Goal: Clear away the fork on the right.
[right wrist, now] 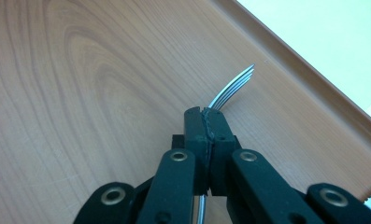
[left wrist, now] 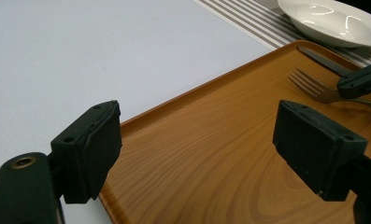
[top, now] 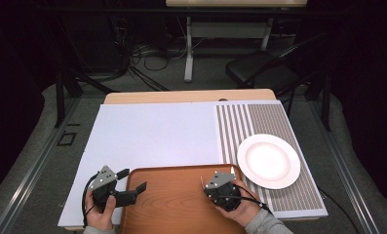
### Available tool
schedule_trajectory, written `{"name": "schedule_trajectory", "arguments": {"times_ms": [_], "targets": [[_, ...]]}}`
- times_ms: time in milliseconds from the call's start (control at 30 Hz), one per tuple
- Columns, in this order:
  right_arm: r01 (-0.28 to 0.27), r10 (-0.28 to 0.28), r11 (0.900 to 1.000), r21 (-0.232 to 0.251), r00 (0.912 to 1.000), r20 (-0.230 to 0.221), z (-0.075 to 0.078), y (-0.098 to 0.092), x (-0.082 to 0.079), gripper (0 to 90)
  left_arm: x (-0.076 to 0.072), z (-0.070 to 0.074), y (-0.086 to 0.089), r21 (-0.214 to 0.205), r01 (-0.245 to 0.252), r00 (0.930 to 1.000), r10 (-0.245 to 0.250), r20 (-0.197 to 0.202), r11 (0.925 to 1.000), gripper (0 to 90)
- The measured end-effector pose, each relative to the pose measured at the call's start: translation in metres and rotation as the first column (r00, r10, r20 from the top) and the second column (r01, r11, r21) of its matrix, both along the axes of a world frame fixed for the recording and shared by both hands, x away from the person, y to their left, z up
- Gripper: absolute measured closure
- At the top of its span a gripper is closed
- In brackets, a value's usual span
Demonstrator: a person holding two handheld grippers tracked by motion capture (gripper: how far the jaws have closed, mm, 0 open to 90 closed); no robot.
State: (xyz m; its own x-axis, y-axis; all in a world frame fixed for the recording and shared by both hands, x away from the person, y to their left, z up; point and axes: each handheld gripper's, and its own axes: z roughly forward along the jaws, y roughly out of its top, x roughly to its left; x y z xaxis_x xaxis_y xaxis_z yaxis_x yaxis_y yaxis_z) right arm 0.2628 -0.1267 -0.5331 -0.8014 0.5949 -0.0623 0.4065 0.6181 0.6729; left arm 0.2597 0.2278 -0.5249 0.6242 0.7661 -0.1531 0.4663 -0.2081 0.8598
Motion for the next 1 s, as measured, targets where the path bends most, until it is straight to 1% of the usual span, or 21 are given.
{"name": "schedule_trajectory", "arguments": {"times_ms": [200,367,433,500,533,567,633,700,733,833,933,967,1000], "targets": [[-0.007,0.008,0.9997,0.022,0.9994,-0.034,0.0,-0.001,0.001,89.4,0.0,0.0,0.0,0.0,0.001,1.0,-0.001,-0.002,1.0,16.0],[-0.017,0.023,0.9978,0.064,0.9948,-0.099,-0.001,-0.002,0.004,86.3,0.0,0.0,0.0,0.001,0.001,1.0,-0.001,-0.001,1.0,16.0],[-0.027,0.037,0.9963,0.081,0.991,-0.128,-0.003,-0.002,0.005,83.7,0.0,0.0,0.0,0.001,0.001,1.0,-0.001,-0.001,1.0,16.0],[-0.026,0.039,0.9959,0.087,0.9881,-0.149,-0.004,-0.003,0.006,83.1,0.0,0.0,0.0,-0.001,0.001,1.0,-0.001,-0.001,1.0,16.0],[-0.026,0.043,0.9945,0.102,0.9853,-0.165,-0.005,-0.003,0.007,82.5,0.0,0.0,0.0,-0.002,0.001,1.0,-0.001,0.0,1.0,16.0],[-0.028,0.049,0.993,0.115,0.9817,-0.184,-0.005,-0.004,0.008,82.0,0.0,0.0,0.0,-0.001,0.001,1.0,-0.001,0.0,1.0,16.0],[-0.024,0.055,0.9904,0.136,0.973,-0.224,-0.006,-0.005,0.009,83.9,0.0,0.0,0.0,-0.001,0.001,1.0,-0.001,-0.001,1.0,16.0],[-0.022,0.062,0.9874,0.157,0.964,-0.259,-0.007,-0.006,0.011,88.4,0.0,0.0,0.0,0.0,0.001,1.0,-0.001,-0.002,1.0,16.0],[-0.02,0.063,0.9873,0.157,0.9598,-0.274,-0.007,-0.007,0.012,89.8,0.0,0.0,0.0,0.0,0.001,1.0,-0.001,-0.002,1.0,16.0],[-0.022,0.065,0.9888,0.148,0.9534,-0.294,-0.01,-0.007,0.013,90.0,0.0,0.0,0.0,0.001,0.001,1.0,-0.001,-0.002,1.0,16.0],[-0.025,0.063,0.9912,0.13,0.9518,-0.3,-0.014,-0.007,0.013,90.0,0.0,0.0,0.0,0.001,0.001,1.0,-0.001,-0.002,1.0,16.0],[-0.024,0.064,0.991,0.132,0.9501,-0.305,-0.015,-0.007,0.014,90.0,0.0,0.0,0.0,0.001,0.0,1.0,0.0,-0.001,1.0,16.0],[-0.018,0.058,0.9911,0.132,0.9501,-0.306,-0.014,-0.007,0.014,90.0,0.0,0.0,0.0,-0.001,0.001,1.0,-0.001,0.0,1.0,16.0]]}}
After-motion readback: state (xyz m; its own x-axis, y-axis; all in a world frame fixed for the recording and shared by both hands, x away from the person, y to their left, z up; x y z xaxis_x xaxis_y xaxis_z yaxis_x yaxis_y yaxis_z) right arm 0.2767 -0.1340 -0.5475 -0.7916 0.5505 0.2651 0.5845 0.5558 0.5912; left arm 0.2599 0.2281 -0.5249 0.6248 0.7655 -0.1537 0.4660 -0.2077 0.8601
